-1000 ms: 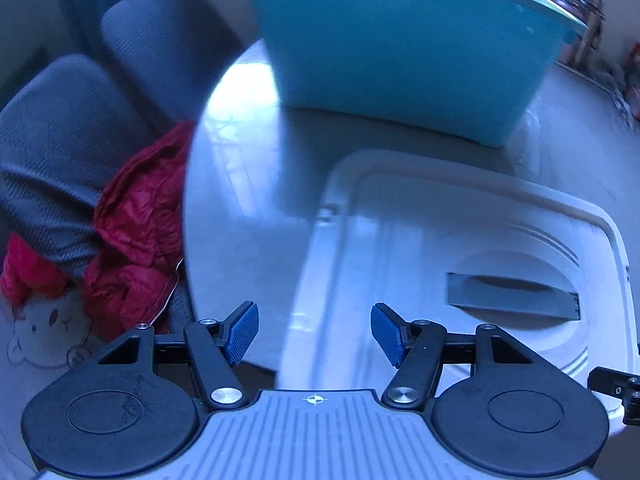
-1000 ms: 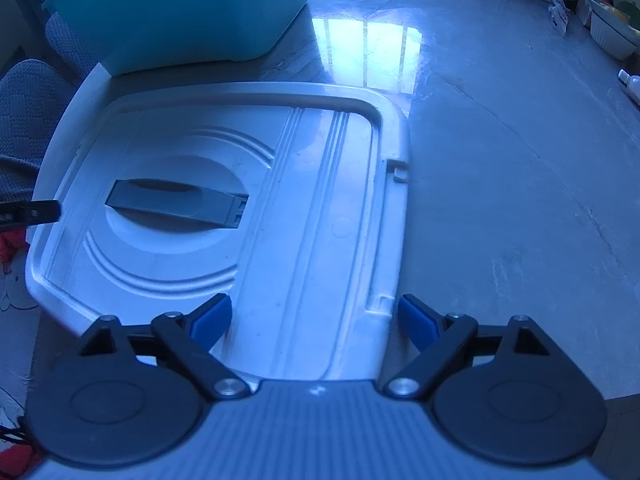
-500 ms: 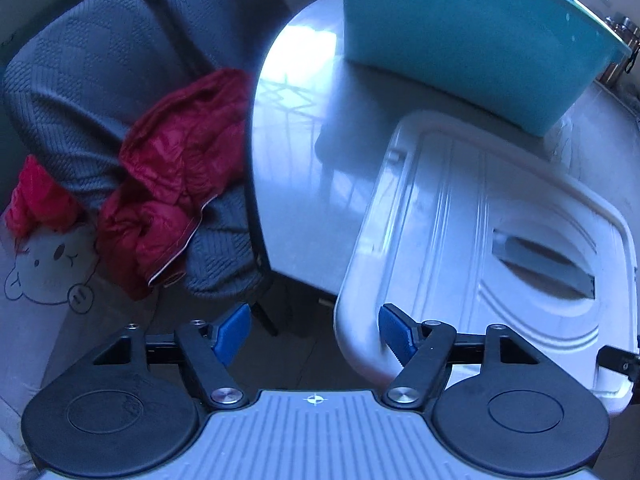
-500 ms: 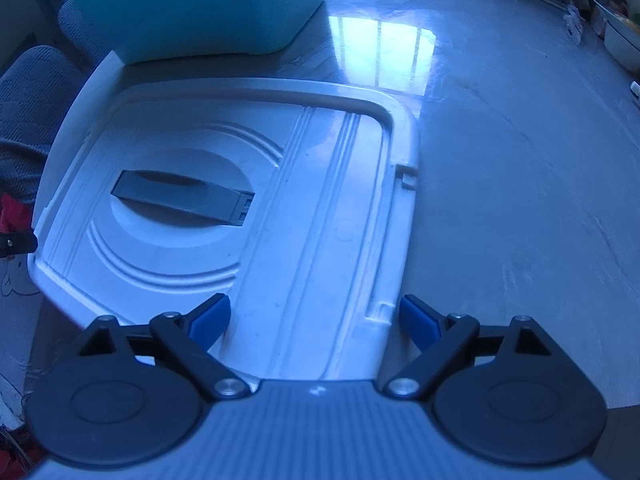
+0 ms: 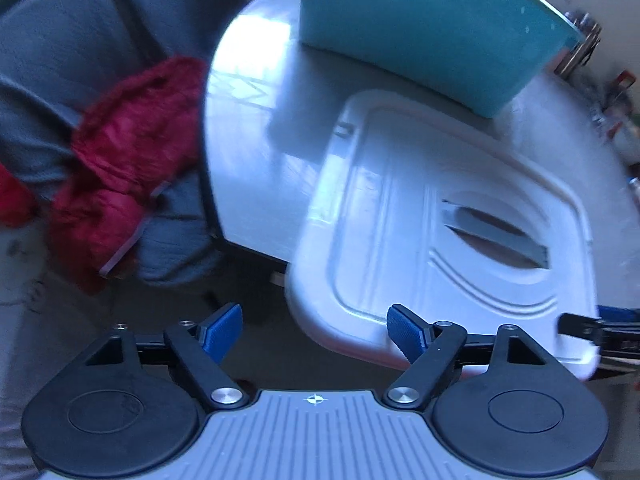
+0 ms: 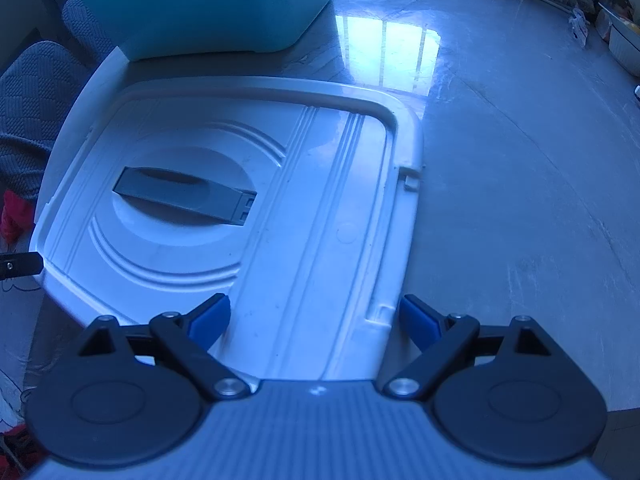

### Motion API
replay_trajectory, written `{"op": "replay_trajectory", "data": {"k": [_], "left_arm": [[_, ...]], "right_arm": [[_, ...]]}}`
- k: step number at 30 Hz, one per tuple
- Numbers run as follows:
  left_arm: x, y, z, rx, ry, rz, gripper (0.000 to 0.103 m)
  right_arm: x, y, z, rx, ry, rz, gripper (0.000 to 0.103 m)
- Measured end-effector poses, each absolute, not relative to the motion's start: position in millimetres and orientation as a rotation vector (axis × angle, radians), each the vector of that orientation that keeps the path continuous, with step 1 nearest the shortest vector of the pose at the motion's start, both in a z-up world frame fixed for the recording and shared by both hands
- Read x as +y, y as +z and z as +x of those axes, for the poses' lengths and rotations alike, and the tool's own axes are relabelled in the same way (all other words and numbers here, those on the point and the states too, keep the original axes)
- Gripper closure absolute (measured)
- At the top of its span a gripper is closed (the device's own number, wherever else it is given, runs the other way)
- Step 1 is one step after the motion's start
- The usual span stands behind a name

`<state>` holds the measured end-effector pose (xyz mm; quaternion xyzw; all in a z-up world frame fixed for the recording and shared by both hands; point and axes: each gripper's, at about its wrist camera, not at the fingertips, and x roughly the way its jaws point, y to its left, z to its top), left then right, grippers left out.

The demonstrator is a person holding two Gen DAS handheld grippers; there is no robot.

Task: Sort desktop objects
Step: 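Lift and tilt the white lid up with the left tool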

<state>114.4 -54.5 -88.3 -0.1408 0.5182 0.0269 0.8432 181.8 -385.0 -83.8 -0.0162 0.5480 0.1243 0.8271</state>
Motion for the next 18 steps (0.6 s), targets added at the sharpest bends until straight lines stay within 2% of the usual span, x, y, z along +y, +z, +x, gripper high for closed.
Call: {"op": "replay_trajectory", "data": {"k": [12, 18], "left_arm": [[-31.9, -122.4, 110.4, 1.043, 0.005, -0.612, 0.02], [-33.8, -133.2, 114.8, 1.032, -0.003, -0.638, 0.02]], "right_arm": [[-379.0, -83.5, 178.8, 1.163, 0.264, -0.04, 0.011], [-376.1, -83.2, 178.6, 1.164, 0.26, -0.055, 0.011]]}}
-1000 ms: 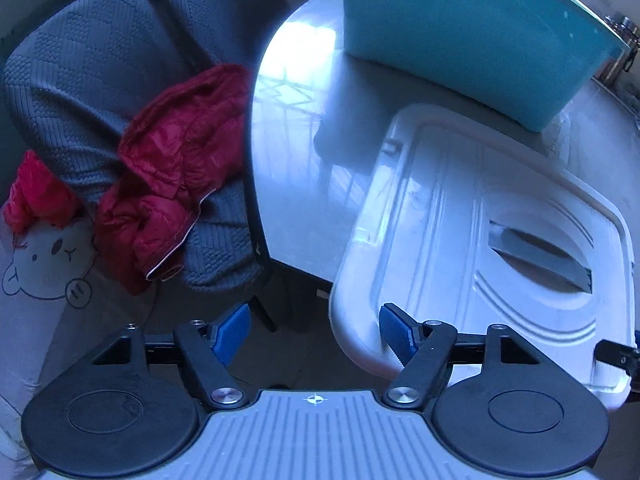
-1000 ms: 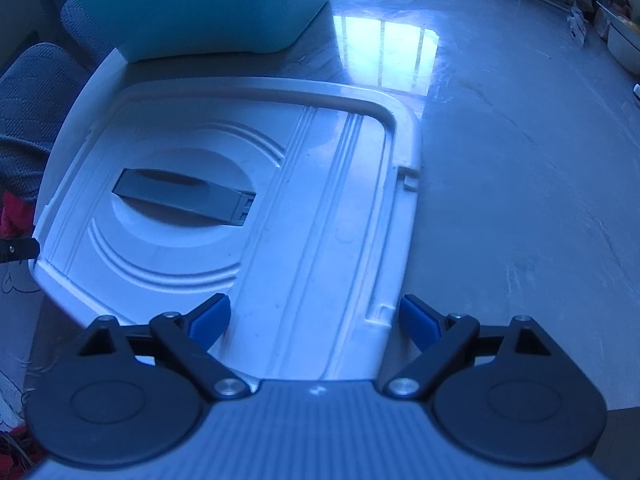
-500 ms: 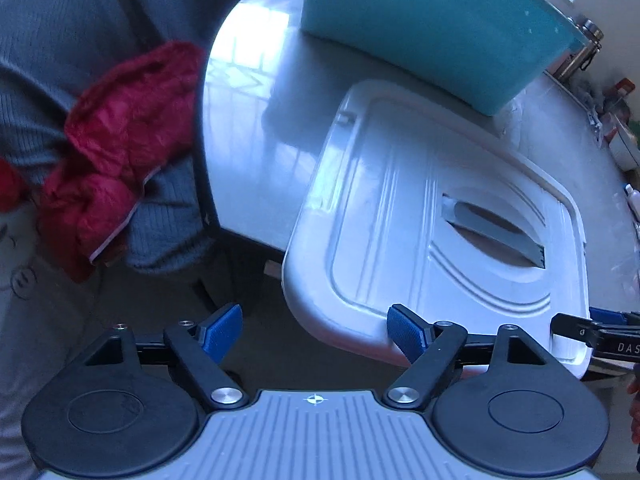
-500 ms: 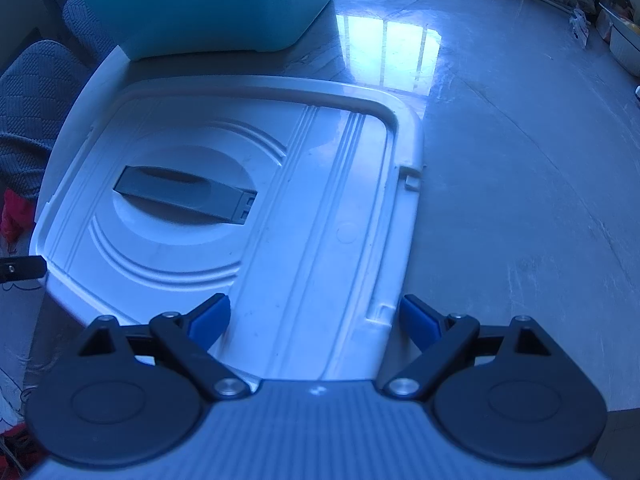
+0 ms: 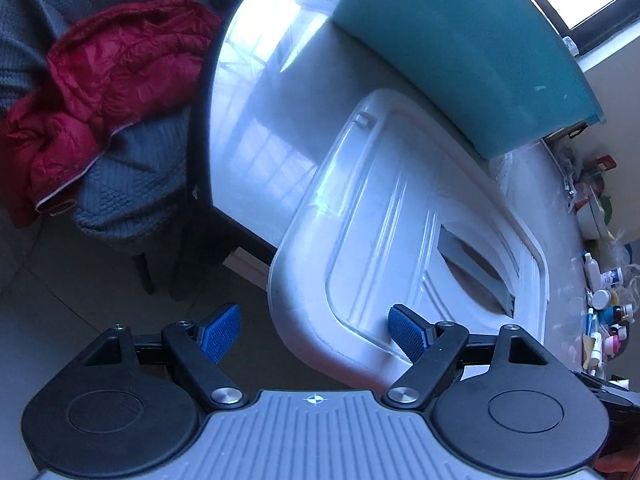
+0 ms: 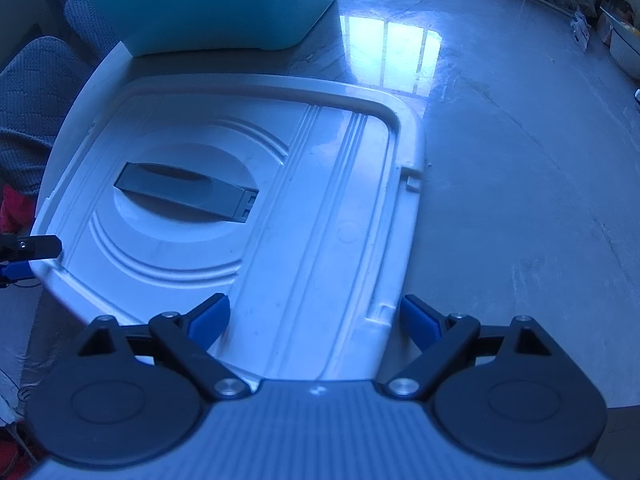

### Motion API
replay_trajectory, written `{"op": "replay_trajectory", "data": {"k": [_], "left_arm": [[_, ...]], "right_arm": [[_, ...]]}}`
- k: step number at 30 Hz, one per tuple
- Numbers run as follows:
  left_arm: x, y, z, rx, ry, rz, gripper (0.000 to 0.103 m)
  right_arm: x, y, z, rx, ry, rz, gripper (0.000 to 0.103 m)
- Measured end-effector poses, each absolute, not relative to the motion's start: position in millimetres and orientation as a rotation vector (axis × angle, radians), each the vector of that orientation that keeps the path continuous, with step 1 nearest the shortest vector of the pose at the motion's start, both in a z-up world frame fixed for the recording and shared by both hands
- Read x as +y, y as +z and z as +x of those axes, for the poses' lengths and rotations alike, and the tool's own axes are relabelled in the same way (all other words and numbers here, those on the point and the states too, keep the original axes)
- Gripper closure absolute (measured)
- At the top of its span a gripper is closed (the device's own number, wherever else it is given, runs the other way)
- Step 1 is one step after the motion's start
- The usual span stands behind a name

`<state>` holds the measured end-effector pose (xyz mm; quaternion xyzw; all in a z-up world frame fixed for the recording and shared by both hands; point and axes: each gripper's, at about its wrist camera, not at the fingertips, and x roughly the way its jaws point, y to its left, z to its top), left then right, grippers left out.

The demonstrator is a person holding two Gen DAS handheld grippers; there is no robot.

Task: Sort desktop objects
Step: 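Lift and tilt the white lid up with the left tool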

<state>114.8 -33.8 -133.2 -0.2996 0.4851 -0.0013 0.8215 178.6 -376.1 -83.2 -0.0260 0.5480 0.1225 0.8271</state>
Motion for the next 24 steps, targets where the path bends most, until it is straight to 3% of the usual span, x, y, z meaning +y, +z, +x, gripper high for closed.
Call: {"op": "replay_trajectory", "data": {"k": [5, 7, 16, 24], "left_arm": [[-29.9, -142.7, 116.9, 1.006, -0.032, -0.749, 0.025], [-28.8, -147.3, 116.8, 0.987, -0.048, -0.812, 0.036], [-19.6, -157.0, 104.0, 0.887, -0.11, -1.006, 0.057], [-16.5, -148.1, 93.3, 0.856, -0.123, -1.041, 0.065]], "right_arm": [[-376.6, -82.8, 179.7, 1.166, 0.262, -0.06, 0.011], [-377.7, -83.0, 179.8, 1.166, 0.264, -0.056, 0.011], [-379.5, -82.4, 179.3, 1.147, 0.263, -0.04, 0.011], [-382.8, -80.8, 176.2, 1.136, 0.281, 0.007, 0.011]]}}
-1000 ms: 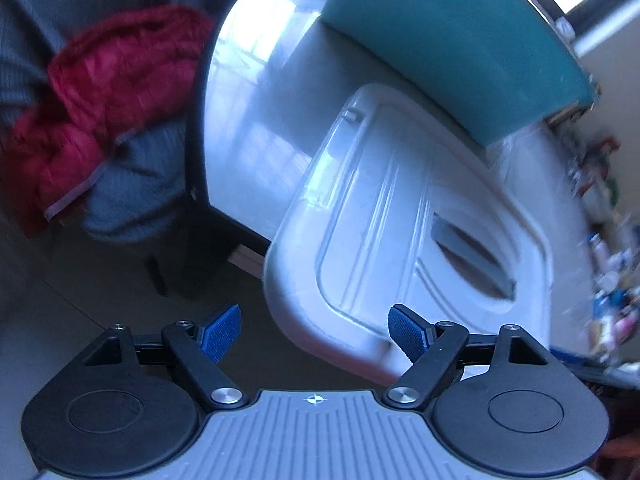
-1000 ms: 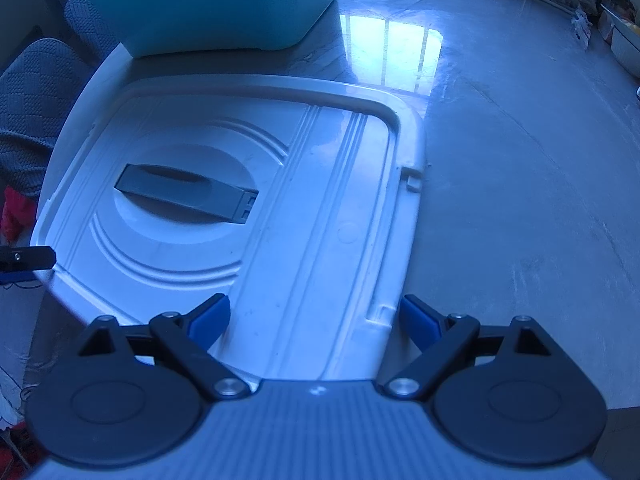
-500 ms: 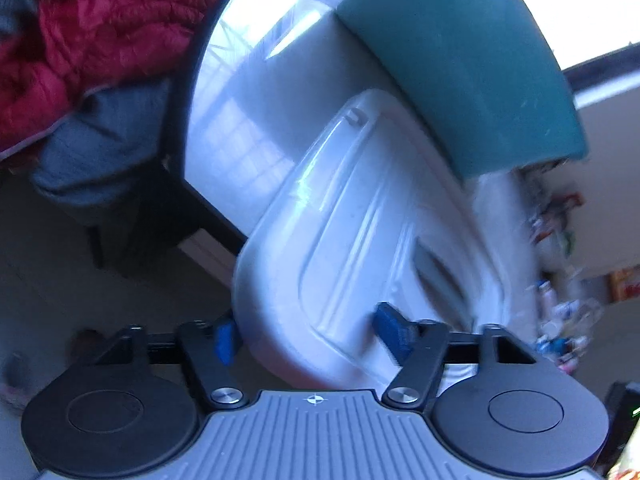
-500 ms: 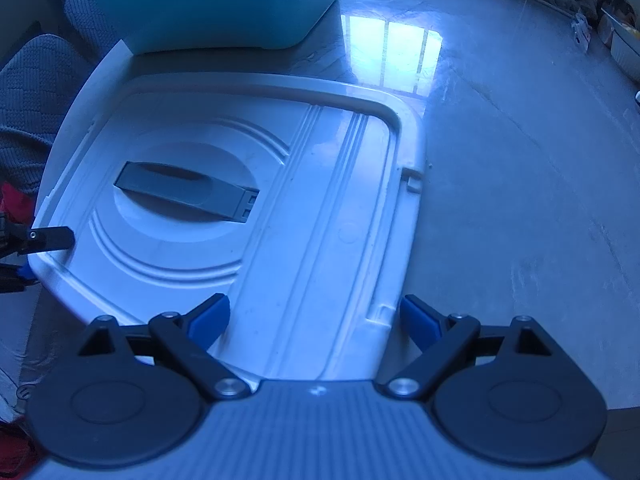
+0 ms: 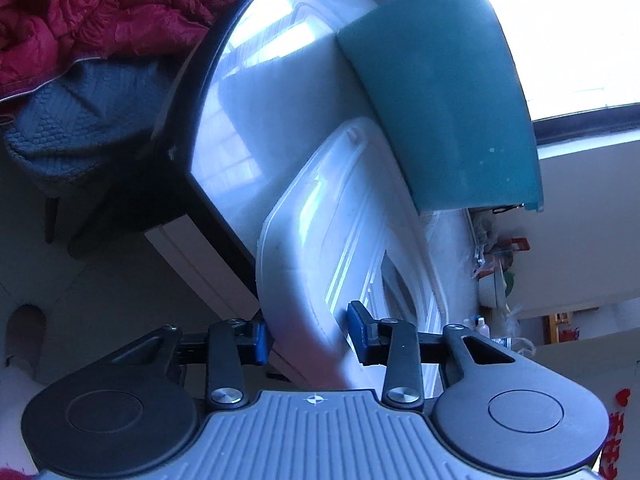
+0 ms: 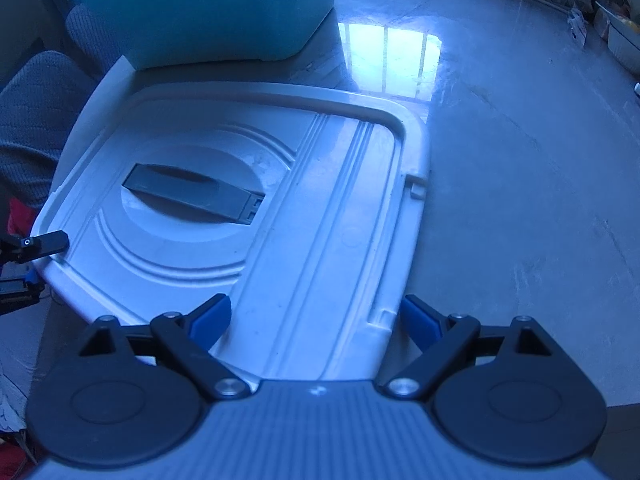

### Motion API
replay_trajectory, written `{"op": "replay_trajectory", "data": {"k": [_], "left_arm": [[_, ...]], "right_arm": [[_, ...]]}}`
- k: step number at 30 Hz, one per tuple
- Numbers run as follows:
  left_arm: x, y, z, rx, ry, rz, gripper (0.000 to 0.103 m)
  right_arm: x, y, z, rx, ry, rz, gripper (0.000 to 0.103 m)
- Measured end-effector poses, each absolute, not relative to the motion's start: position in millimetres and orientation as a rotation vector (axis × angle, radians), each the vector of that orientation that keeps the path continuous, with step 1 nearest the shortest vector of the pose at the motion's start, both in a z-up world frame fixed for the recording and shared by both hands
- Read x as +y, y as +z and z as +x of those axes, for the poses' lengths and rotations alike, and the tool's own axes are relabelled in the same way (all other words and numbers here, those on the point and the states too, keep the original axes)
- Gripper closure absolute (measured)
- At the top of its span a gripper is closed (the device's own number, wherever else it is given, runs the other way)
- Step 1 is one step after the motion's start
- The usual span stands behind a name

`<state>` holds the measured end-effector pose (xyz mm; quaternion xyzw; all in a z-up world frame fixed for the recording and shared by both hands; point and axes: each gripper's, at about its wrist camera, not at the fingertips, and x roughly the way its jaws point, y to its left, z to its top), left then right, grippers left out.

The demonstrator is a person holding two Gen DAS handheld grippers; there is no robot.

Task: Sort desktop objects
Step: 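Lift and tilt the white lid up with the left tool, then grasp the lid's grey handle with the right tool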

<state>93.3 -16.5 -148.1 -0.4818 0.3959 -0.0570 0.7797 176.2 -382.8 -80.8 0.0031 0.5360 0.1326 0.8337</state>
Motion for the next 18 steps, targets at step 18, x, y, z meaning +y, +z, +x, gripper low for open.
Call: {"op": "replay_trajectory", "data": {"k": [18], "left_arm": [[-6.8, -133.1, 87.0, 0.86, -0.092, -0.984, 0.064]], "right_arm": [[-363.6, -71.9, 172.8, 1.11, 0.344, -0.082, 0.01]]}}
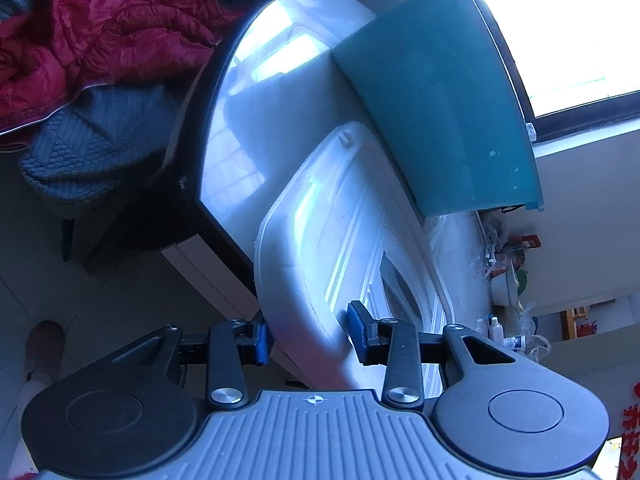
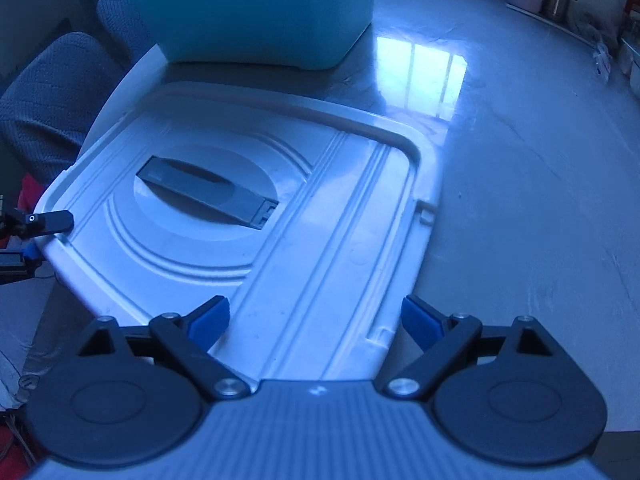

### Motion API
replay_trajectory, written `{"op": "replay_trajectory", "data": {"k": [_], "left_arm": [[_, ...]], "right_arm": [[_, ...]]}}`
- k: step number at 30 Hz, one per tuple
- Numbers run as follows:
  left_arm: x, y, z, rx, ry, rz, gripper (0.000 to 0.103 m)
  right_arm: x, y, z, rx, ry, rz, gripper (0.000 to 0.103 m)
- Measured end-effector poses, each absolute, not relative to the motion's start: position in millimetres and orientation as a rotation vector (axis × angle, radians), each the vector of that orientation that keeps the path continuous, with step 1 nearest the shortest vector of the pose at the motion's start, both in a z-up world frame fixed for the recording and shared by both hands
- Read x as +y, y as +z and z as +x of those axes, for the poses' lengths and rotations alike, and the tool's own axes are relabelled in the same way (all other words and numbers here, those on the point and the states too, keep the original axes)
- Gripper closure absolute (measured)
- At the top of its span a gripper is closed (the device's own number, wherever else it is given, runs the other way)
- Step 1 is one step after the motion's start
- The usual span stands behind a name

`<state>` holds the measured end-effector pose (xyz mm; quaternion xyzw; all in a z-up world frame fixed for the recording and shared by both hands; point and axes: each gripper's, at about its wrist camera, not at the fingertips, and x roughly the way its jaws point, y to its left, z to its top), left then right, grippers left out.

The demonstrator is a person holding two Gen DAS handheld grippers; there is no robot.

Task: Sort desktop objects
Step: 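Grasp the lid's grey handle with the right tool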

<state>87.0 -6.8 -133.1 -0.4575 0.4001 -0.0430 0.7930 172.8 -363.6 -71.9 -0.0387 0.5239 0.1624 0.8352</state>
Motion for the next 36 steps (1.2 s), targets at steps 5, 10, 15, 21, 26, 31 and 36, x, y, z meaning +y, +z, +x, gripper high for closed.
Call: {"op": "replay_trajectory", "data": {"k": [5, 10, 15, 21, 26, 31, 36], "left_arm": [[-6.1, -132.4, 85.6, 0.872, -0.084, -0.985, 0.063], [-7.4, -132.0, 84.0, 0.879, -0.078, -0.984, 0.063], [-5.9, -132.8, 81.3, 0.88, -0.068, -0.976, 0.061], [-5.6, -134.2, 80.5, 0.881, -0.05, -0.971, 0.06], [-4.6, -137.5, 80.5, 0.888, -0.041, -0.987, 0.059], [-5.4, -141.0, 79.5, 0.898, -0.024, -0.991, 0.058], [-4.3, -142.0, 78.8, 0.898, -0.023, -0.999, 0.058]], "right_arm": [[-359.2, -55.2, 175.8, 1.052, 0.419, -0.092, 0.01], [-322.4, -47.2, 201.3, 1.031, 0.636, -0.29, 0.013], [-283.8, -52.4, 232.9, 1.089, 0.765, -0.416, 0.022], [-241.3, -62.7, 257.6, 1.171, 0.879, -0.649, 0.036], [-217.4, -62.1, 258.9, 1.199, 0.953, -0.823, 0.043], [-198.6, -61.2, 253.2, 1.207, 1.001, -0.884, 0.075], [-193.7, -59.8, 244.6, 1.176, 0.999, -0.923, 0.076]]}}
